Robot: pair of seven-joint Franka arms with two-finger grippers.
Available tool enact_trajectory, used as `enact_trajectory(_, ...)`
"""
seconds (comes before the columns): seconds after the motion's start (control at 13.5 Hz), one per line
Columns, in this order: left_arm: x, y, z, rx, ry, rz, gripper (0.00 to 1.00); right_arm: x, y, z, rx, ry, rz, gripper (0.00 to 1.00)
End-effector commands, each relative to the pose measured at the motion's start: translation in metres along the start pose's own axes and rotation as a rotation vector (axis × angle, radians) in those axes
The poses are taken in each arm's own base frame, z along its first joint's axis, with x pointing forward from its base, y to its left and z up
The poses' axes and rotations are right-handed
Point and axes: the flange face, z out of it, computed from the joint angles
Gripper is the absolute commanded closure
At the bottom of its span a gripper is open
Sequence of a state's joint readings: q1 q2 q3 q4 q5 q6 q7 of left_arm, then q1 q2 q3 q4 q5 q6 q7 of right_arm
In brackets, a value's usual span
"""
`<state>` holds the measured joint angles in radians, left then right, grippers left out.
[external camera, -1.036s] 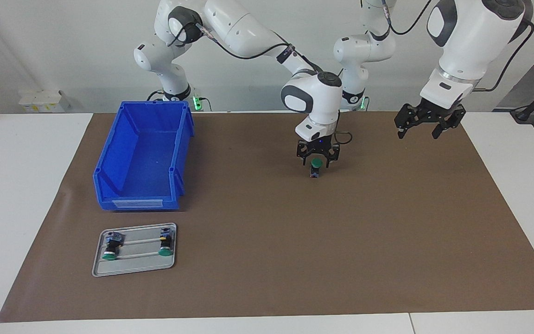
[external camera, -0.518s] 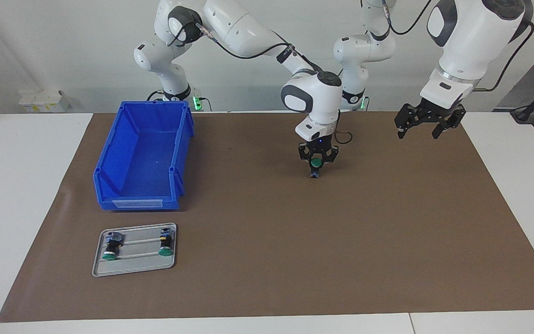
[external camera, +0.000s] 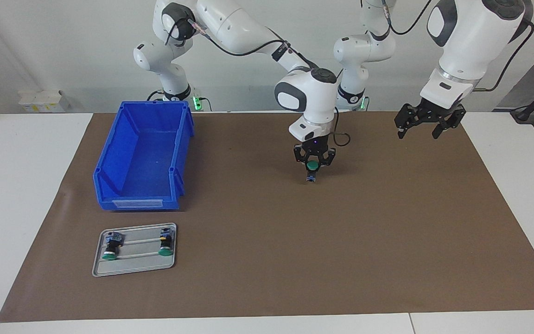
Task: Place and press button with both arms
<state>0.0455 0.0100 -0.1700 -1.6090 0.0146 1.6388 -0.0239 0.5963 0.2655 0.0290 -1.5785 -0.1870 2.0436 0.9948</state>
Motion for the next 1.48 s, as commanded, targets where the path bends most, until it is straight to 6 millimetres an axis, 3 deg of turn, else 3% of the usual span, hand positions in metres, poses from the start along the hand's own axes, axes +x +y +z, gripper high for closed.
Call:
enact_trajectory(0.0,-0.008,-0.002,-0.001,0.021,0.0,-0.009,0.0,0.029,0.107,-0.02,-0.034,0.008,-0.039,1.0)
enact_trajectory(0.15,-0.008,-0.002,-0.001,0.021,0.0,-0.01,0.0,0.055,0.178,-0.034,-0.008,-0.047,-0.085,1.0)
enact_trajectory(0.37,-0.008,-0.002,-0.001,0.021,0.0,-0.009,0.0,0.083,0.265,-0.022,-0.03,-0.119,-0.162,1.0)
enact_trajectory(0.67,-0.008,-0.002,-0.001,0.021,0.0,-0.009,0.0,0.077,0.358,0.013,0.03,-0.137,-0.218,1.0)
enact_trajectory(1.04,-0.008,-0.002,-0.001,0.021,0.0,-0.009,0.0,0.051,0.421,0.085,0.023,-0.114,-0.243,1.0)
enact_trajectory(1.41,-0.008,-0.002,-0.001,0.021,0.0,-0.009,0.0,0.026,0.43,0.131,0.027,-0.099,-0.227,1.0)
